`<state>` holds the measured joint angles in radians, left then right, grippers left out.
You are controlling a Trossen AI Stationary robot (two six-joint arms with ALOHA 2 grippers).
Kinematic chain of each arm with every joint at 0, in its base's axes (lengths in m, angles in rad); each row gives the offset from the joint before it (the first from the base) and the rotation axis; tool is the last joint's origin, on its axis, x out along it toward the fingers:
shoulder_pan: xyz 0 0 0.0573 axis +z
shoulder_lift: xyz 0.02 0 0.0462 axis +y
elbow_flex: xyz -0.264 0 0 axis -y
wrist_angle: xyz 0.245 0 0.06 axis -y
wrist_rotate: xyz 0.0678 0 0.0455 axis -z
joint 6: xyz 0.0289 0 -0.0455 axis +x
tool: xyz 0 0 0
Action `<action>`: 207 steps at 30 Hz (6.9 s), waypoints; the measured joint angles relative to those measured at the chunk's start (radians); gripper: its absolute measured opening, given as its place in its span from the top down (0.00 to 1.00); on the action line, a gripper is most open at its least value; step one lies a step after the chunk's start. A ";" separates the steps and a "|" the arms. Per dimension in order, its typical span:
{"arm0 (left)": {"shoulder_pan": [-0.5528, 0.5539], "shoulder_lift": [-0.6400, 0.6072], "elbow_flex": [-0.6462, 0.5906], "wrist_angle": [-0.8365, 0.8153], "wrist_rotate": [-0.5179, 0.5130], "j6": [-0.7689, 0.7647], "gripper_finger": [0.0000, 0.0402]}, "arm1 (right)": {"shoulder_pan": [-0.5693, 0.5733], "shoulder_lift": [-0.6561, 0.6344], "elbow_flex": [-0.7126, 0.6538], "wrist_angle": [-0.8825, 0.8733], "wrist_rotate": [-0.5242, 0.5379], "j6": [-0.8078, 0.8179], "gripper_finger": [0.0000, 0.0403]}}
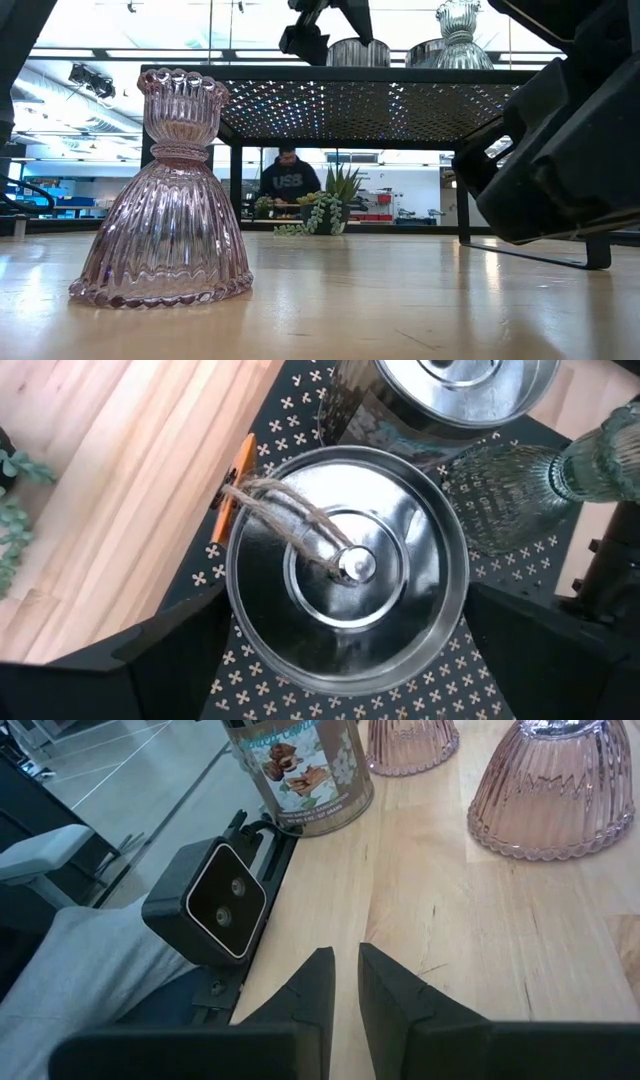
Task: Pick & Place candle stick holders
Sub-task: Put the left silver scented candle on the black shelf aligned with the other silver scented candle, then adjust the silver scented candle on the table, then put the left pink glass candle holder on the shelf aligned with the green glass candle holder
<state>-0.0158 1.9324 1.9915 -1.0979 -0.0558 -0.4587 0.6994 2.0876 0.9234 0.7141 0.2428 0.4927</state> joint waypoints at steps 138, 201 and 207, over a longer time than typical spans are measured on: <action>-0.777 0.242 -0.005 -0.237 -0.116 -0.730 0.01 | 0.004 0.000 0.000 -0.012 0.003 0.026 0.88; -0.916 -0.277 -0.632 -0.375 -0.250 -1.030 0.01 | 0.014 0.000 0.000 -0.012 0.003 0.024 0.88; -0.945 -0.299 -0.641 -0.266 -0.254 -1.213 0.01 | 0.004 0.000 0.000 -0.008 0.003 0.024 0.88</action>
<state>-0.9604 1.6337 1.3506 -1.3641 -0.3103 -1.6720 0.7033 2.0876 0.9234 0.7058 0.2459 0.5165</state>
